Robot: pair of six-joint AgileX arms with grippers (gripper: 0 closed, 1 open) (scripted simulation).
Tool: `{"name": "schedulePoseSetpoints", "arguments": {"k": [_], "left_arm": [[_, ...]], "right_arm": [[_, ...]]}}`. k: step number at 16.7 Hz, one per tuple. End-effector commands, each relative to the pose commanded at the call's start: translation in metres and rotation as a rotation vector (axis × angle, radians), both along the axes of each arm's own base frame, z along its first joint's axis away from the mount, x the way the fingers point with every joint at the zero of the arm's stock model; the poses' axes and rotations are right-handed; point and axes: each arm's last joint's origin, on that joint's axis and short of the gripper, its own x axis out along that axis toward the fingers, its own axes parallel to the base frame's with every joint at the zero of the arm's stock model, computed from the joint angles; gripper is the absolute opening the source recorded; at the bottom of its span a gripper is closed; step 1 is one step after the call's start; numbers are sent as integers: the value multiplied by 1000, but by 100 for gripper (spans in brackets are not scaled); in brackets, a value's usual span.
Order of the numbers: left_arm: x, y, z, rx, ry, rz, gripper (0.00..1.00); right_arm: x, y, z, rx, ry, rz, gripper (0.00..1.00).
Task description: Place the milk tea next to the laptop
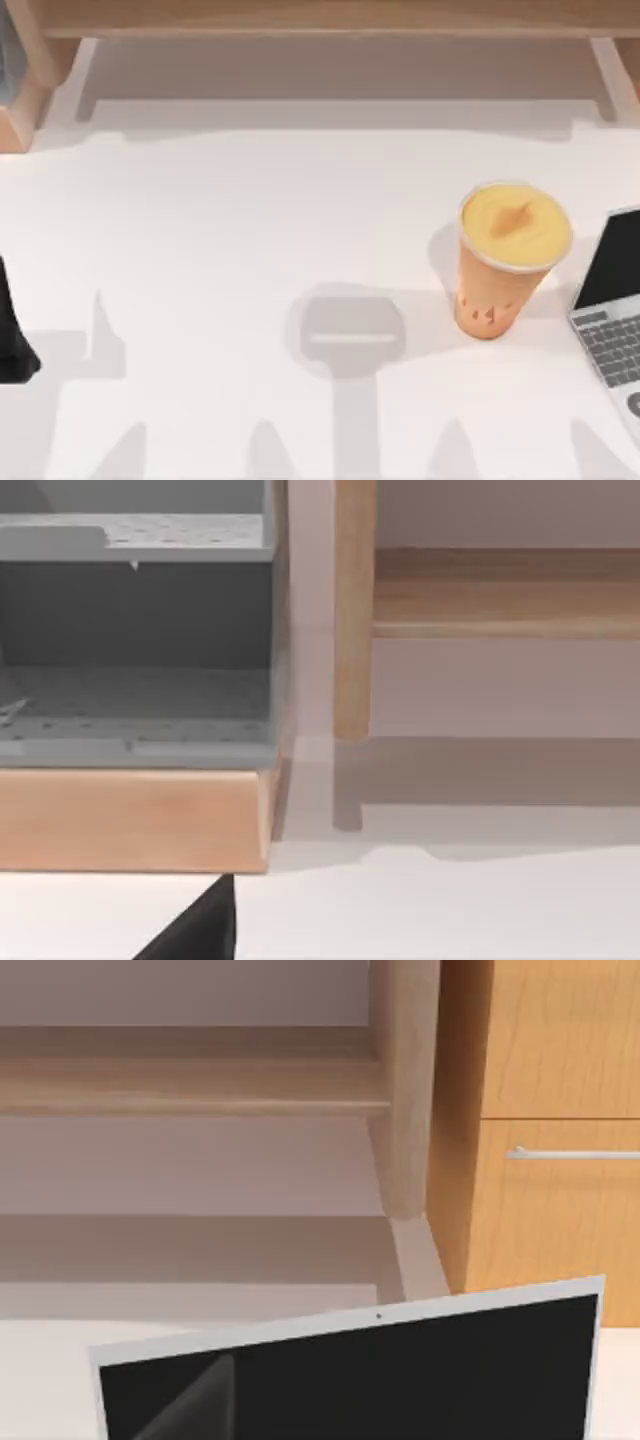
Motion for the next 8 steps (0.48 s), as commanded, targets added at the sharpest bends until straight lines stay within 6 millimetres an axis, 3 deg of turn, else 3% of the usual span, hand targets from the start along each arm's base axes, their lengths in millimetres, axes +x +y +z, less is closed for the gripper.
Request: {"name": "schedulePoseSetpoints", "arguments": {"k": [8], "left_arm": [[0, 0, 0, 0, 0, 0, 100]], "right_arm": [[12, 11, -5, -25, 42, 19, 100]]}}
